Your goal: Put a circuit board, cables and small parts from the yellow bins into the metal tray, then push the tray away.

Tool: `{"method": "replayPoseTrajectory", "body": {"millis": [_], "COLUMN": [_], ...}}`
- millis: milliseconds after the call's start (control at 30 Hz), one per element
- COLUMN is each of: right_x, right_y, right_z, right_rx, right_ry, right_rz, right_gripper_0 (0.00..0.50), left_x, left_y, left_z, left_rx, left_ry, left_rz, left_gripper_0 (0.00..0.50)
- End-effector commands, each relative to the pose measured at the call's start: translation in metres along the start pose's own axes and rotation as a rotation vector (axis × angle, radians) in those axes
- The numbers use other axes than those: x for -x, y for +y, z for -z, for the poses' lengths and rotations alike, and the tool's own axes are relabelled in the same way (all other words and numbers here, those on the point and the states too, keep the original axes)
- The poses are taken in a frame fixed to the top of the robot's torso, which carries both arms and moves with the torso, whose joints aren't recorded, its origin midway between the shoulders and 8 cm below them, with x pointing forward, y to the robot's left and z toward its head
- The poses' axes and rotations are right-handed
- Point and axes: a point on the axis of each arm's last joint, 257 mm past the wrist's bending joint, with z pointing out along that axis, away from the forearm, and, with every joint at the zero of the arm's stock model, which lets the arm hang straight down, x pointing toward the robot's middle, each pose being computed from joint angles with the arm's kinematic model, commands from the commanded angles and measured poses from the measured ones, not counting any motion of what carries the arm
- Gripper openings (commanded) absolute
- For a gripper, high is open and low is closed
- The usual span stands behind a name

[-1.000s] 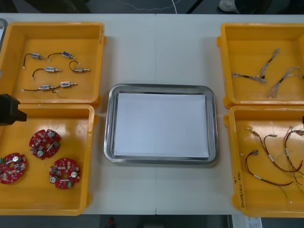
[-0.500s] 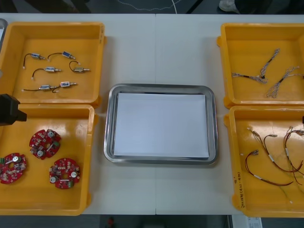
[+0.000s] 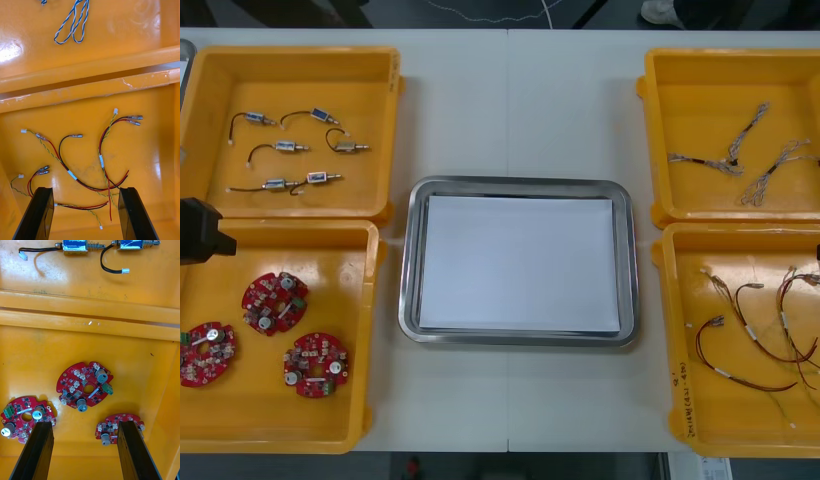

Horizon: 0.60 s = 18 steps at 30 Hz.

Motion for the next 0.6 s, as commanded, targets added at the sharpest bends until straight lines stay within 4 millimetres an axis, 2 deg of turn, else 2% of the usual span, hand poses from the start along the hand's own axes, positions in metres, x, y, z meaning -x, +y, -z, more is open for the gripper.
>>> {"method": "replayPoseTrajectory", "body": {"millis": [33,600], "right_x": [-0.0005,-0.0005], "right_y": [-0.0086,-0.0086], "right_z": [0.0057,0.0057], "right_rx": [-0.034,-0.034], "right_ry": [0.006,0.006], "right_rz": [0.026,0.026], "right_gripper_0": [0.5,0.5], "left_x": [0.003,0.003], "left_y": [0.0147,0.0147], "left_z": [0.0138,0.0138], "left_rx": [0.041,0.041], "left_ry": [-0.024,-0.024], "left_rz": [0.045,0.045], "left_gripper_0": [0.5,0.5]}}
